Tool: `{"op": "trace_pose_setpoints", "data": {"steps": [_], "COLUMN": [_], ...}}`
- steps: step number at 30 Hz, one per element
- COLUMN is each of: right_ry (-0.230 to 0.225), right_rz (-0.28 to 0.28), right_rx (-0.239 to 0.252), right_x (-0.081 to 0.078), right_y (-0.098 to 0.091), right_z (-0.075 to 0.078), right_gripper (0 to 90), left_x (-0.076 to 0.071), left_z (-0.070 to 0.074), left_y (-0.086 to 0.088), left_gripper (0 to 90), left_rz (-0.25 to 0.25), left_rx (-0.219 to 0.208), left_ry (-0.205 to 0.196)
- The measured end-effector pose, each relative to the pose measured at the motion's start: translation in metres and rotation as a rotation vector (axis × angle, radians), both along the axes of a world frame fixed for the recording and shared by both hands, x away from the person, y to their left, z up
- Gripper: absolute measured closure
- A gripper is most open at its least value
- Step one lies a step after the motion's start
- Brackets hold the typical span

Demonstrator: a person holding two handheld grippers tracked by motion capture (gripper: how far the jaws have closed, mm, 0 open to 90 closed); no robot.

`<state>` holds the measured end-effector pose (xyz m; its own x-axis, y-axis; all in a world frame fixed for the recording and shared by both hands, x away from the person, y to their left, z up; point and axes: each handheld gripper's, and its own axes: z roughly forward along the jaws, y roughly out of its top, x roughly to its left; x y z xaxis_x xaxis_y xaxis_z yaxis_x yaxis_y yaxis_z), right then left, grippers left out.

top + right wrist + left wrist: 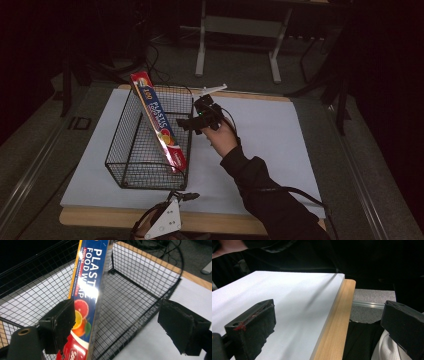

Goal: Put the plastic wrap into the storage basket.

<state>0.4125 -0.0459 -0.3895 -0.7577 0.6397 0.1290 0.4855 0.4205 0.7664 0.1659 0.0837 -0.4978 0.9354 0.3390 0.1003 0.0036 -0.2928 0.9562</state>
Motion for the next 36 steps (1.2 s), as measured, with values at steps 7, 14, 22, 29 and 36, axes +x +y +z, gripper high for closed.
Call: {"op": "trace_pose_setpoints", "data": {"steps": [7,14,22,29,36], "right_ry": [-0.054,-0.166,-0.294,-0.342,-0.311], "right_rz": [0.025,-0.002,-0.053,-0.052,-0.044], "right_rx": [0.001,-0.077,-0.102,-0.127,-0.146], "right_x": [-0.014,-0.027,-0.036,-0.046,-0.055], "right_y": [-0.023,-0.044,-0.072,-0.087,-0.098], "right_z": [0.005,-0.001,-0.014,-0.031,-0.049], "right_gripper": [15.0,14.0,15.0,14.9,14.3], "left_x": [0.000,0.000,0.000,0.000,0.000], "left_z": [0.000,0.000,0.000,0.000,0.000], "left_y": [0.000,0.000,-0.001,-0.001,-0.001], "left_gripper": [0.2,0.1,0.2,0.1,0.2], "left_rz": [0.000,0.002,0.003,0.002,0.002], "left_rx": [-0.004,-0.003,-0.004,0.002,0.002], "left_ry": [-0.001,-0.001,0.001,-0.002,-0.001]}}
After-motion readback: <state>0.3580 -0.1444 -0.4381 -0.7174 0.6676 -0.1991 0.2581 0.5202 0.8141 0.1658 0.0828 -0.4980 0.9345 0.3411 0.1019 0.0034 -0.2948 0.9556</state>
